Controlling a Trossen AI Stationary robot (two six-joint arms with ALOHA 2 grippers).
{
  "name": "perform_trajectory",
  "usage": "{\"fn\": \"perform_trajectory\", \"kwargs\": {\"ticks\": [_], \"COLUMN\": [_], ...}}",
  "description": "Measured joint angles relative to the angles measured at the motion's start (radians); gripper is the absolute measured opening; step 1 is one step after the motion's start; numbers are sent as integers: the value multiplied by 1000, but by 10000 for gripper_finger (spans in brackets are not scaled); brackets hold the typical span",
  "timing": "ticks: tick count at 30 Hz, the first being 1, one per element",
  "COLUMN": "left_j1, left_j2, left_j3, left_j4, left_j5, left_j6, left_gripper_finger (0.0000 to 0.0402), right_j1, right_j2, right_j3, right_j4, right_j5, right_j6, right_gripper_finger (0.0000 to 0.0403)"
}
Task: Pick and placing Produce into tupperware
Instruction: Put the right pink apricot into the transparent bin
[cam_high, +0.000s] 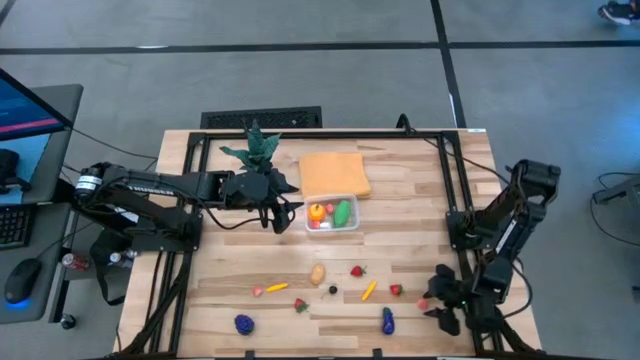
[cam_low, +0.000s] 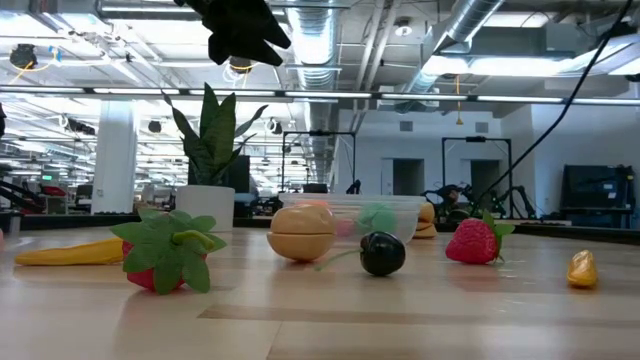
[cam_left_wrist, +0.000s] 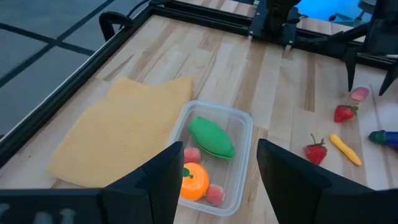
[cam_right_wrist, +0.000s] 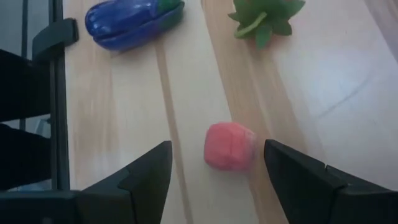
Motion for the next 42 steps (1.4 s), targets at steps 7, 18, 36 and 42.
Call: {"fn": "perform_trajectory", "kwargs": {"ticks": [7,18,36,42], "left_j1": [0,0,0,0], "left_j2": [0,0,0,0], "left_j3": [0,0,0,1], "left_j4": [-1,-12,5,36], "left_j5": [6,16,34,54], "left_j6": [0,0,6,45], "left_gripper_finger": [195,195,195,195], "right_j1": [-30,-50,-53,-112], "right_j2": [25,24,8,-76], "right_j3": [3,1,0,0], "right_j4": [11,3,4,-9], "right_j5": [-58,-74,-43,-21], "right_j6": [-3,-3,79,38], "right_gripper_finger": [247,146,92,93]}}
